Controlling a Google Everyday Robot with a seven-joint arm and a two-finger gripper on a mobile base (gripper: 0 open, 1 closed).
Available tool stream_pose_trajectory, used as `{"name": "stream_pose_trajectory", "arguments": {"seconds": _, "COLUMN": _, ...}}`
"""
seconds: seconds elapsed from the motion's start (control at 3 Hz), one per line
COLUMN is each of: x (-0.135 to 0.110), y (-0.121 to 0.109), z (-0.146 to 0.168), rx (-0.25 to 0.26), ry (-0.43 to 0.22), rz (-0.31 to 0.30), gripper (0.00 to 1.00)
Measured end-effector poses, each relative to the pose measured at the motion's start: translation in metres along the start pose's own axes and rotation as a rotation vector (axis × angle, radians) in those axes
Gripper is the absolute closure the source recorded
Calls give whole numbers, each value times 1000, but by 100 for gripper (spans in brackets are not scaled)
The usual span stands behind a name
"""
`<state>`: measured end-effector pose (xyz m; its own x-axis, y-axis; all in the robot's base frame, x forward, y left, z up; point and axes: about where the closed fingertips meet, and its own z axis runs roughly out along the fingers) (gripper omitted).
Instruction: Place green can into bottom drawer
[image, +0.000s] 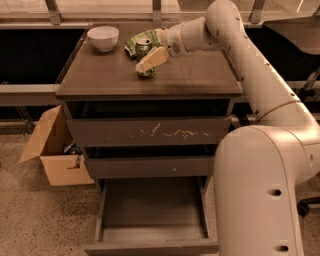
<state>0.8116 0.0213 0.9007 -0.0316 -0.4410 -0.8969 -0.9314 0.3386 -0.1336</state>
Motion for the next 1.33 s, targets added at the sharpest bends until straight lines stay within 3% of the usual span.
{"name": "stream_pose_trajectory", "arguments": {"seconds": 0.67, "x": 3, "y": -6, "z": 15, "rx": -22, "ry": -37, "rz": 20, "gripper": 48}}
{"name": "stream_pose_trajectory", "arguments": {"seconds": 1.0, "x": -11, "y": 4, "z": 13, "rx": -65, "ry": -99, "rz": 14, "gripper": 73}}
{"name": "stream_pose_trajectory", "arguments": {"seconds": 1.33, "x": -44, "y": 32, "z": -9, "rx": -141, "ry": -187, "rz": -30, "gripper": 100}}
